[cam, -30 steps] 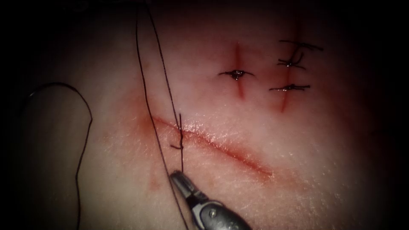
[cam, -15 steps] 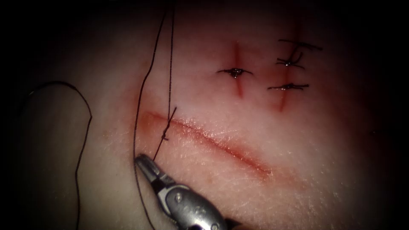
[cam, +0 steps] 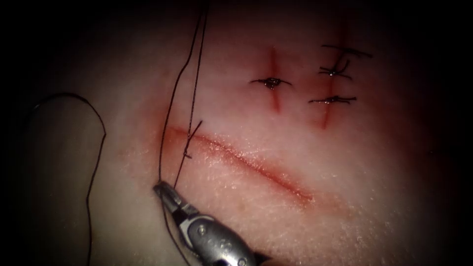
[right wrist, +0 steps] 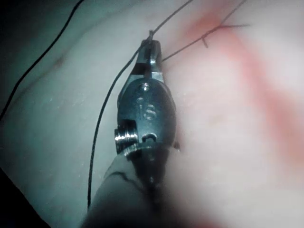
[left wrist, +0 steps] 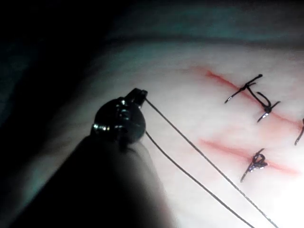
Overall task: Wound Closure
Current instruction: Tension the knot by pulling the left jaws up and the right jaws down.
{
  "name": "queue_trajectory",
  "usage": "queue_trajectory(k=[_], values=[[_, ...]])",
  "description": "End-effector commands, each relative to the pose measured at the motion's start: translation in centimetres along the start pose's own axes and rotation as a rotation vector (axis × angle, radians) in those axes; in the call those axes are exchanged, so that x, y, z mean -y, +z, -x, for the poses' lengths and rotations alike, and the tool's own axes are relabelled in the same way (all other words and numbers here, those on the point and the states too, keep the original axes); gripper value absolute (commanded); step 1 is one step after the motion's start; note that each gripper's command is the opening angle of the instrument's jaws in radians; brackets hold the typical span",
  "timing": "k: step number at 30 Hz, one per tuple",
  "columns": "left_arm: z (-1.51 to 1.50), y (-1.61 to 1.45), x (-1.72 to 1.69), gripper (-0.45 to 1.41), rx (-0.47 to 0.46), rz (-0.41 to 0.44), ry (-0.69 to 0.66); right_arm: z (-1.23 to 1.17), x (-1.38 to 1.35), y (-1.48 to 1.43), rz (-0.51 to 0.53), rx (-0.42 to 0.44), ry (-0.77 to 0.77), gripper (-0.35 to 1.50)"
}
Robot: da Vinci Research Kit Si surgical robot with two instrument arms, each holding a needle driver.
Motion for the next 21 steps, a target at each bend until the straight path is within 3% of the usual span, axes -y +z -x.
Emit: queue_trajectory(k=[1,7,21], values=[[0.00,0.10,0.04,-0.45,-0.001,-0.003,0.009,0.10,0.05,0.04,0.000,0.004,-0.005,-0.35],[0.00,0.26,0.17,-0.45,-0.022,-0.019,0.023,0.44,0.13,-0.02,-0.012,0.063,-0.042,-0.35],[0.00,0.27,0.28,-0.45,-0.045,-0.028,0.037,0.36,0.21,-0.11,-0.024,0.040,-0.015,-0.35]])
